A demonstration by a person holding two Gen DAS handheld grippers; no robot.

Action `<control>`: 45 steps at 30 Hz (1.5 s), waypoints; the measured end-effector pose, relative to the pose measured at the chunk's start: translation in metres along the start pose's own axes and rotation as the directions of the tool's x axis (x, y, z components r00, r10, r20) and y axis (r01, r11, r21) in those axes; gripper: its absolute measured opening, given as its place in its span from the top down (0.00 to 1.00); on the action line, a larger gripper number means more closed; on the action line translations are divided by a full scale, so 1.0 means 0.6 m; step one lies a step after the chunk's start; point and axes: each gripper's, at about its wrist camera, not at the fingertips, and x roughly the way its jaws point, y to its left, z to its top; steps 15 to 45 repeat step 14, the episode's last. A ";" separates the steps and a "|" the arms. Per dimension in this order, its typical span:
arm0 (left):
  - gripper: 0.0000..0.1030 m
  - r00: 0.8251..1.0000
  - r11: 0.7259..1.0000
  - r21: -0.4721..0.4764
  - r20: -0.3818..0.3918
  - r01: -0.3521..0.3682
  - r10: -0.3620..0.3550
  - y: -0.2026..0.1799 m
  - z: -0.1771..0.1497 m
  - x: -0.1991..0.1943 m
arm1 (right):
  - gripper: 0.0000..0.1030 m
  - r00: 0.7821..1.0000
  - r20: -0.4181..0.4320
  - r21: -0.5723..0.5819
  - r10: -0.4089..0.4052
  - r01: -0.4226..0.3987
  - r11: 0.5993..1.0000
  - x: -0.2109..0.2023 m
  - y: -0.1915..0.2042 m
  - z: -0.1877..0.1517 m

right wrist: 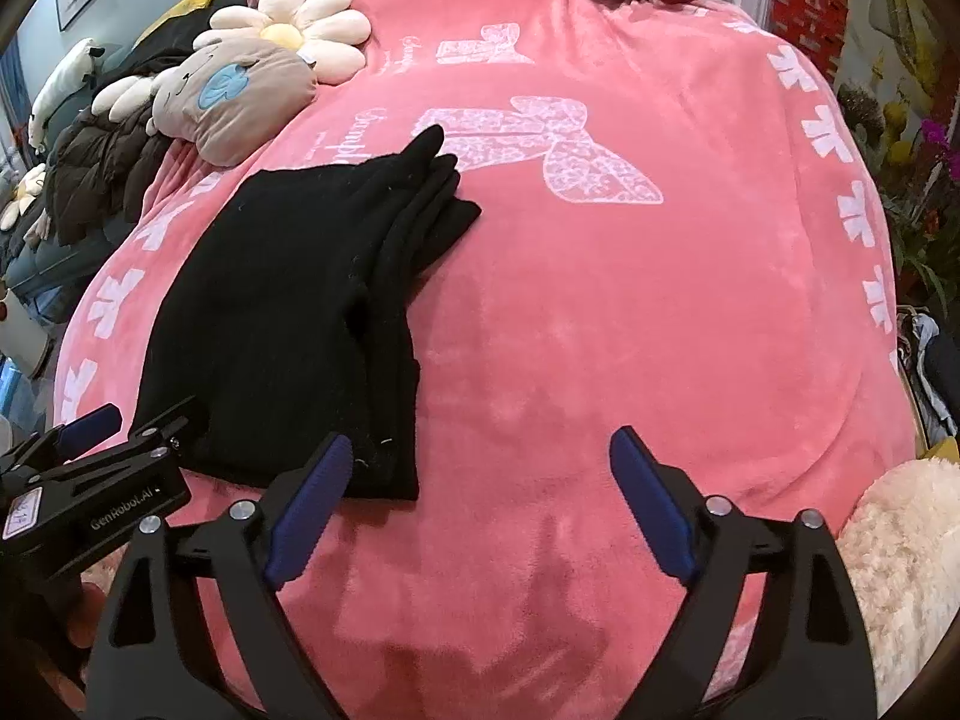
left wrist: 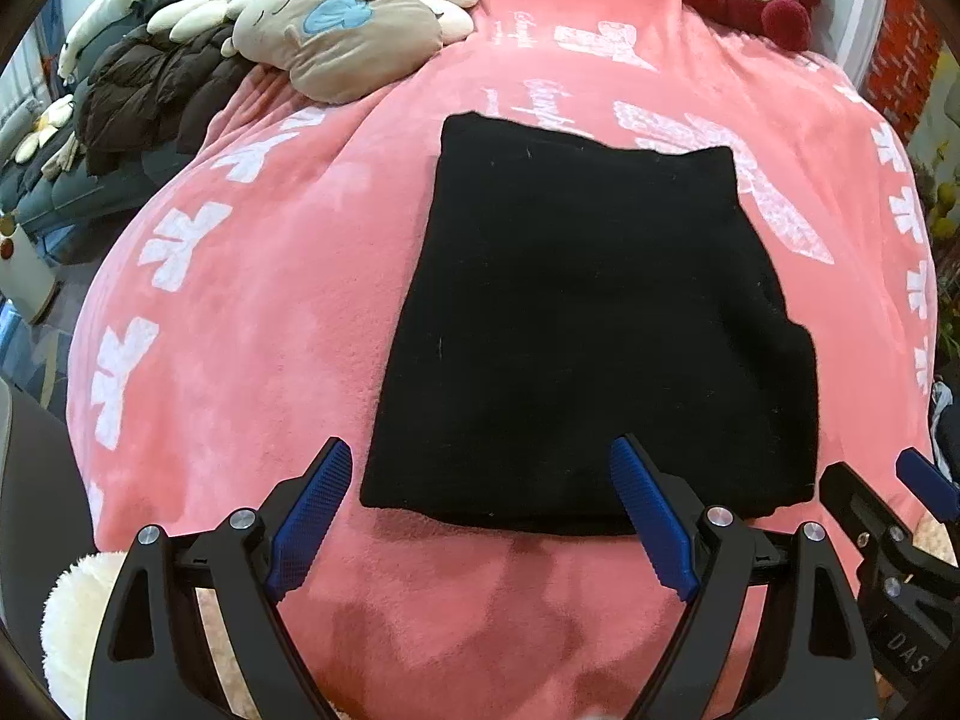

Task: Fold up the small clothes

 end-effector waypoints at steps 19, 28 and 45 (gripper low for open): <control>0.23 1.000 1.000 0.028 -0.003 0.008 -0.008 -0.011 -0.002 0.000 | 0.15 1.000 0.002 -0.026 -0.006 0.006 1.000 -0.005 0.019 -0.006; 0.23 1.000 1.000 0.028 -0.003 0.008 -0.008 -0.011 -0.002 0.000 | 0.15 1.000 0.002 -0.026 -0.006 0.006 1.000 -0.005 0.019 -0.006; 0.23 1.000 1.000 0.028 -0.003 0.008 -0.008 -0.011 -0.002 0.000 | 0.15 1.000 0.002 -0.026 -0.006 0.006 1.000 -0.005 0.019 -0.006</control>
